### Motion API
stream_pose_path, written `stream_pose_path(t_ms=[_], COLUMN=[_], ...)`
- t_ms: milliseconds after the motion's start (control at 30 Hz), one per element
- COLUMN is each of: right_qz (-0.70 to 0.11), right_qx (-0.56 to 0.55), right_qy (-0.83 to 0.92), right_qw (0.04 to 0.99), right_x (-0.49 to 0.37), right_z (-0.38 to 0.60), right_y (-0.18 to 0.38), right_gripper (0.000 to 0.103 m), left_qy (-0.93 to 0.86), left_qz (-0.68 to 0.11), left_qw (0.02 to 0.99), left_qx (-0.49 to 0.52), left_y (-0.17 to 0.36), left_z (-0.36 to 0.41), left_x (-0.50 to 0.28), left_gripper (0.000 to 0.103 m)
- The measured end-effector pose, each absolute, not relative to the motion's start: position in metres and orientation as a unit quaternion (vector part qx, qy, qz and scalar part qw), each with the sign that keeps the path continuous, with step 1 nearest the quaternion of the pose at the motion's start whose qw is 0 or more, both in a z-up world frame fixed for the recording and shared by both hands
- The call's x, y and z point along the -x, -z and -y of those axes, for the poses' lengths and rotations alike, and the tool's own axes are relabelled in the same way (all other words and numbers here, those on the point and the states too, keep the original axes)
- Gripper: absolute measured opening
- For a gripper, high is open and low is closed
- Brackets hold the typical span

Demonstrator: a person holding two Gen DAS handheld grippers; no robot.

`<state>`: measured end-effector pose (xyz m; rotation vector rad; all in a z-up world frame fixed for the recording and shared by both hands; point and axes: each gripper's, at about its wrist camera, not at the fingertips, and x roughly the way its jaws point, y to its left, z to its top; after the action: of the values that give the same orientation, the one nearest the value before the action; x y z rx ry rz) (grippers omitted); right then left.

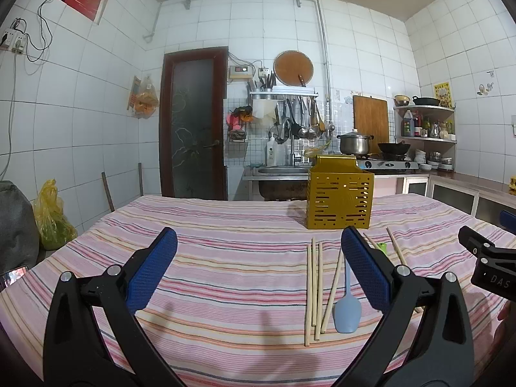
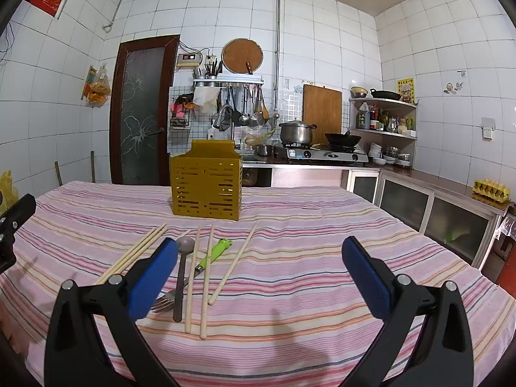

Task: Organize utensils

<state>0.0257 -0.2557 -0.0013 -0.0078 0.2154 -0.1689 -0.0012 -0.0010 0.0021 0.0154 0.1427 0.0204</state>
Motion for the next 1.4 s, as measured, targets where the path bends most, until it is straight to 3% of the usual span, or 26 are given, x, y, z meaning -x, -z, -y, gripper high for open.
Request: stream_pose_path(t_ms=[1400], right_qz=[-0.103], right_qx=[0.002], right_qy=[0.087], right_qw=[0.991], right_x=[-0.0186], right_z=[0.2561], right_y=[-0.0020], right_gripper=[0.099], left_qy=[-0.014], left_qz=[-0.068], left_qw=[0.998], left_qx=[-0.006], left_y=[-0.0013], left_z=[-0.0033], left_x=[0.0010], left_gripper=[0.098])
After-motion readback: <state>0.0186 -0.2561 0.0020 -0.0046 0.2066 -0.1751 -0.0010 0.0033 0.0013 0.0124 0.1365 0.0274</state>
